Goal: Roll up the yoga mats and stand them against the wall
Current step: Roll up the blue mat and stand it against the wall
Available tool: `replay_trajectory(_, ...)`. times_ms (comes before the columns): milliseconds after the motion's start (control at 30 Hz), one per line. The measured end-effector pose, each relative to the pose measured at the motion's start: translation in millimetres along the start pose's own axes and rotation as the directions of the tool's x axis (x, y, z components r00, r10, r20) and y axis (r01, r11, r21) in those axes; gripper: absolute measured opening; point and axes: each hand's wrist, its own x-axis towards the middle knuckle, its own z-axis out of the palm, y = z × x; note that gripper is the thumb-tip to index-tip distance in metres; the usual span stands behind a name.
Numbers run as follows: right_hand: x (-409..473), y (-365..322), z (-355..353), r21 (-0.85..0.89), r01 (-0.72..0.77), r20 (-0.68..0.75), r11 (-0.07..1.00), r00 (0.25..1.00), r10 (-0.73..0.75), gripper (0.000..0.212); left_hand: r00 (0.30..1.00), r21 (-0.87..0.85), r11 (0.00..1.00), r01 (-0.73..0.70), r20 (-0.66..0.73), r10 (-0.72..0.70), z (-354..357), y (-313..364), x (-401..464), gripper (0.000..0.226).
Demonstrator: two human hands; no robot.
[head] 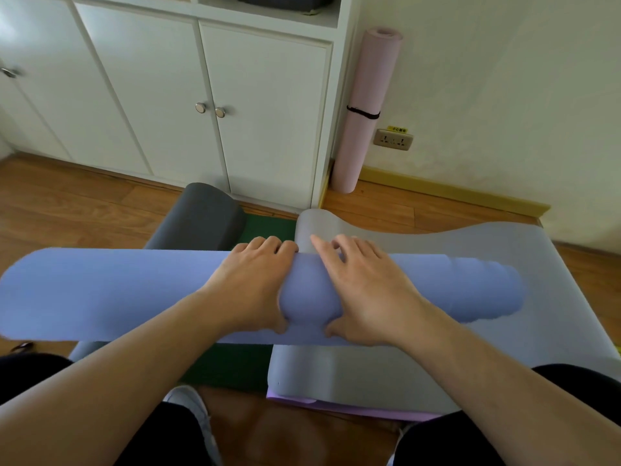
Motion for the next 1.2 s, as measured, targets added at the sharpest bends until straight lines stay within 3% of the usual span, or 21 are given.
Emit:
replay_trajectory(67, -0.5, 0.6, -1.4, -0.055, 0.017, -0.007, 0.998, 1.0, -0.017, 0.137, 0.999, -0.084, 0.996, 0.035, 0.042, -0.031, -8.9, -3.9, 0.5, 0.103)
replay_trajectory(167, 3.4, 4.7, 0.4, -0.05, 0.019, -0.02, 0.999, 1.0, -0.02, 0.121, 0.994, -0.13, 0.99, 0.048, 0.108, -0.034, -12.2, -3.5, 0.2, 0.101)
replay_trajectory(333, 7.1, 6.3, 0.7, 0.061, -0.001, 0.005, 0.998, 1.0, 0.001, 0.098, 0.997, 0.001, 0.999, -0.043, 0.058, 0.042, 2.6, 3.3, -6.3, 0.12)
replay_trajectory(467, 6.8, 6.2, 2.8, 0.109, -0.019, 0.052, 0.994, 0.999, 0.013, 0.099, 0.998, 0.11, 0.992, -0.056, 0.003, 0.056, 14.2, 13.5, -2.2, 0.113)
replay_trajectory(667, -2.1, -0.9, 1.0, -0.064, 0.036, 0.013, 0.997, 0.999, -0.035, 0.133, 0.999, -0.059, 0.998, 0.016, 0.04, -0.014, -0.1, -2.4, 2.9, 0.1)
replay_trajectory(833, 4.5, 0.0, 6.3, -0.071, 0.032, -0.02, 0.997, 0.999, -0.033, 0.108, 0.994, -0.094, 0.995, 0.033, 0.107, -0.022, -0.3, -0.2, -0.9, 0.102)
replay_trajectory(1000, 5.1, 2.3, 0.9, 0.04, -0.004, 0.03, 0.999, 1.0, 0.003, 0.085, 0.998, 0.09, 0.994, -0.057, 0.018, 0.055, 11.1, 19.8, -6.6, 0.124)
replay_trajectory(1100, 5.4, 3.8, -0.1, 0.091, -0.021, 0.057, 0.996, 0.998, 0.016, 0.086, 0.998, 0.132, 0.989, -0.06, -0.028, 0.064, 12.0, 25.6, -2.7, 0.113)
replay_trajectory(1200, 0.8, 2.7, -2.7, 0.09, -0.015, 0.035, 0.996, 0.999, 0.012, 0.106, 0.999, 0.098, 0.994, -0.04, -0.028, 0.043, 7.2, 18.2, 2.7, 0.108)
